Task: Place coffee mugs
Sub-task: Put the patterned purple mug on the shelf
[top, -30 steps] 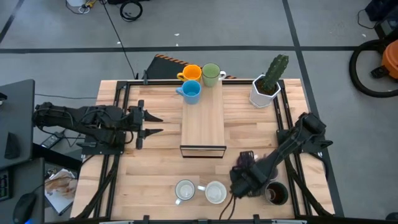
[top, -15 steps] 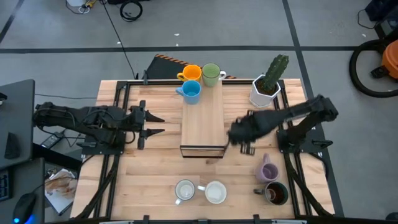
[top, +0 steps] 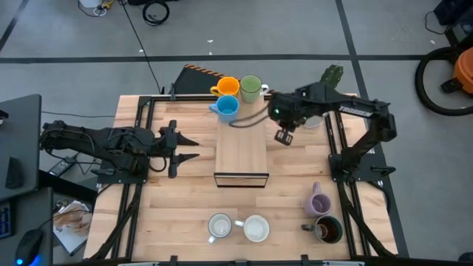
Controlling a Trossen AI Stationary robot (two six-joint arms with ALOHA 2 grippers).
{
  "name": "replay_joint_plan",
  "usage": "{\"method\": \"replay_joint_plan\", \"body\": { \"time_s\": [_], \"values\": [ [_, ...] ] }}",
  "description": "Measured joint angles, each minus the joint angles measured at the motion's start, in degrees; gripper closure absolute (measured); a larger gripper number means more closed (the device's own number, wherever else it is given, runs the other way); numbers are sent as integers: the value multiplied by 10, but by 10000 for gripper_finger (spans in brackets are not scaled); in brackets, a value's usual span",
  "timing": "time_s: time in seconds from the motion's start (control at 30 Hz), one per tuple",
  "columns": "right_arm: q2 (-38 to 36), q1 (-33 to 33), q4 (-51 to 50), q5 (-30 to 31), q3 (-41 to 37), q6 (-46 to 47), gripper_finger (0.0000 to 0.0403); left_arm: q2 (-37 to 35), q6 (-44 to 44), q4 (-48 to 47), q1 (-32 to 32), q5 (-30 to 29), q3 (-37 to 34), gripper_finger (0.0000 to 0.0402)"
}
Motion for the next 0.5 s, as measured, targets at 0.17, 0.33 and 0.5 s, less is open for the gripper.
{"method": "replay_joint_plan", "body": {
  "time_s": [0.17,0.33,0.5],
  "values": [
    [65,-21,3,-15,93,-70,372,0,2,6,0,-32,0,226],
    [130,-41,8,-53,166,-120,372,0,8,5,0,-41,0,226],
    [181,-58,7,-78,203,-147,372,0,21,5,0,-42,0,226]
  ]
}}
